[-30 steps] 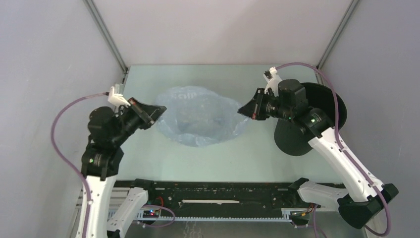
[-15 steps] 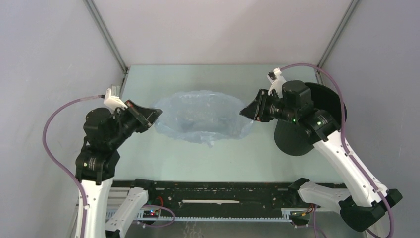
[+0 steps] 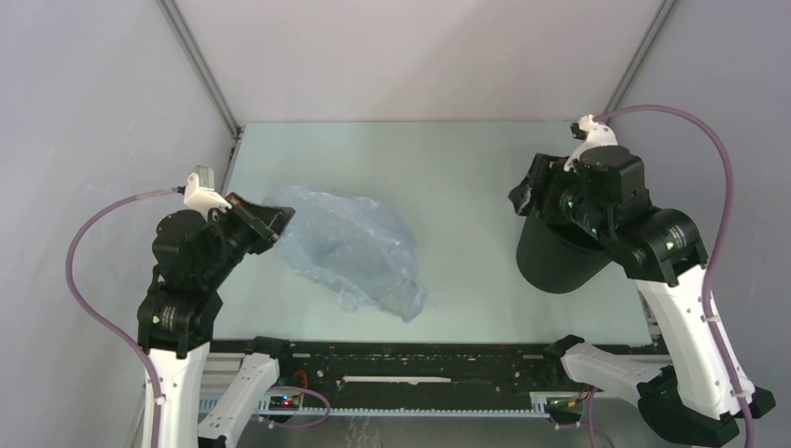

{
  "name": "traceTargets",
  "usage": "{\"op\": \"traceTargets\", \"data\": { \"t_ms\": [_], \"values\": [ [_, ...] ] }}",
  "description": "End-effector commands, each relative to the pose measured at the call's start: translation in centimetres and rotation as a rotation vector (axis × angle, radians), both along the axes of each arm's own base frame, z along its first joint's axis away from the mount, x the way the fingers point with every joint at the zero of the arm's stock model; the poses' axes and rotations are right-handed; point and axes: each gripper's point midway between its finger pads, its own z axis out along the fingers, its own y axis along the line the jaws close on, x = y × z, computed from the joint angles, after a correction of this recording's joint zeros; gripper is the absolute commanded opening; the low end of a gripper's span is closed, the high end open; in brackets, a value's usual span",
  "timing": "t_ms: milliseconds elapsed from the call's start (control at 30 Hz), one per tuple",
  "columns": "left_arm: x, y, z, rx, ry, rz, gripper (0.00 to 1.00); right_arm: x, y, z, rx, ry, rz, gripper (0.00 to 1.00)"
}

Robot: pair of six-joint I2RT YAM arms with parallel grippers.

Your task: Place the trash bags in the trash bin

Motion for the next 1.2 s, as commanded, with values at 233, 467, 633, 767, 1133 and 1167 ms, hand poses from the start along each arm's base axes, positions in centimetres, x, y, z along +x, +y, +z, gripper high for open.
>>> {"op": "traceTargets", "data": {
  "t_ms": [233,467,633,767,1133,1167],
  "values": [
    [0.2,-1.5,4.1,-0.047,-0.069,-0.083,0.00,1.3,-4.7,-6.5,-0.311,0.161,-0.154,0.75],
    [-0.5,-2.3,5.2,-0.077,-0.087,-0.126,0.00,3.5,-4.8,-10.1,-0.404,0.217,-0.155,0.65],
    [-1.1,-2.2,5.5,-0.093,-0.094,-0.122,0.00,4.5,-3.5,-11.1,-0.405,0.227,-0.095,0.44],
    [-1.5,-2.2,6.2,-0.109,-0.107,-0.121,0.00,5.1,-1.7,-11.2,-0.379,0.220,-0.030,0.18],
    [-2.5,-1.4,8.3,-0.100,-0.158,-0.080,0.00,5.0,9.9,-9.5,-0.341,0.104,0.319,0.00],
    [-2.7,-1.4,8.6,-0.102,-0.162,-0.079,0.00,5.2,10.8,-9.4,-0.326,0.090,0.349,0.00]
  ]
}}
